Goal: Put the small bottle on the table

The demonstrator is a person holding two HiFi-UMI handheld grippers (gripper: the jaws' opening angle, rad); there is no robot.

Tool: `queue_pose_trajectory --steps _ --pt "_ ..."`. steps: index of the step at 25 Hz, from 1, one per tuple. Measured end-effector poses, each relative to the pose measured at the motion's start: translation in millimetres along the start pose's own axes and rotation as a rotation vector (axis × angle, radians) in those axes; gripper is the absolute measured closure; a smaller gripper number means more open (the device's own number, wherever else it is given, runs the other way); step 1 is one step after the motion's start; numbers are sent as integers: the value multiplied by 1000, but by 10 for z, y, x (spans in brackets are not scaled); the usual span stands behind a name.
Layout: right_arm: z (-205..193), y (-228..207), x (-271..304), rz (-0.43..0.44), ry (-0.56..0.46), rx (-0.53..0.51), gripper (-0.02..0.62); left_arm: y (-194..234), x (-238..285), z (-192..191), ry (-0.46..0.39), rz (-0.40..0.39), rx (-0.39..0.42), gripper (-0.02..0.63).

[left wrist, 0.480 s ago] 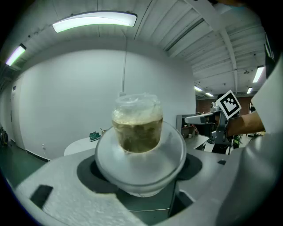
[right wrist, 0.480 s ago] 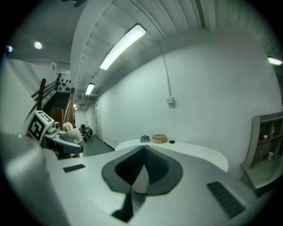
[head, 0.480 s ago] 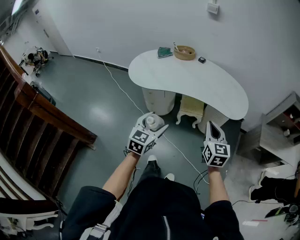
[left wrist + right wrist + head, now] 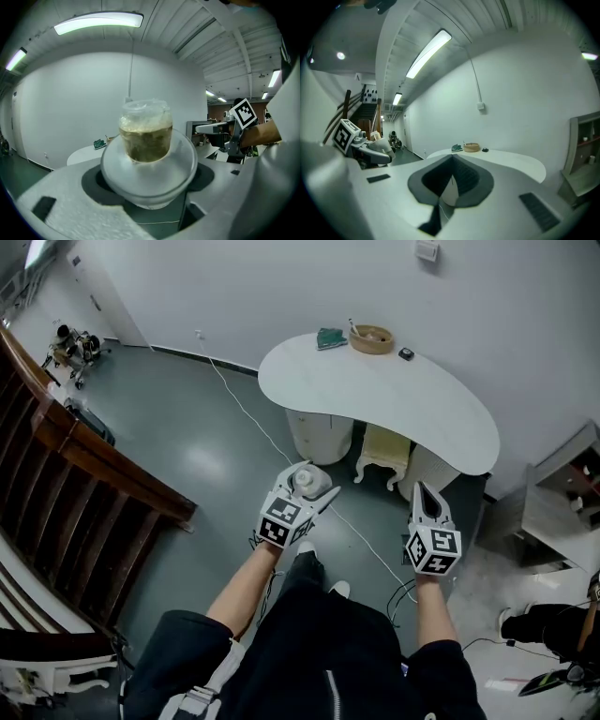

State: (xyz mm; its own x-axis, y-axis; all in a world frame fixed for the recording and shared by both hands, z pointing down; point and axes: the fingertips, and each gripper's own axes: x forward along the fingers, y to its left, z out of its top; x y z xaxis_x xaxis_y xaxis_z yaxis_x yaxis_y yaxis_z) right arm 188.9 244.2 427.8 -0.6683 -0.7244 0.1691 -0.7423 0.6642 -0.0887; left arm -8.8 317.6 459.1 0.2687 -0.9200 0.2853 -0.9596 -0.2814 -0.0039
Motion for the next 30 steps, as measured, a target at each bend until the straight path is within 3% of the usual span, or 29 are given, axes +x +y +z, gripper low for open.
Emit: queue_pose_trajectory --steps 10,23,30 --pt "19 -130 443 -8 21 3 592 243 437 31 11 -39 -8 261" --pt "360 -300 1918 -50 34 -6 592 1296 1503 323 29 -134 18 261" --pt "405 -278 2420 -80 40 7 592 1704 1893 354 49 -188 9 261"
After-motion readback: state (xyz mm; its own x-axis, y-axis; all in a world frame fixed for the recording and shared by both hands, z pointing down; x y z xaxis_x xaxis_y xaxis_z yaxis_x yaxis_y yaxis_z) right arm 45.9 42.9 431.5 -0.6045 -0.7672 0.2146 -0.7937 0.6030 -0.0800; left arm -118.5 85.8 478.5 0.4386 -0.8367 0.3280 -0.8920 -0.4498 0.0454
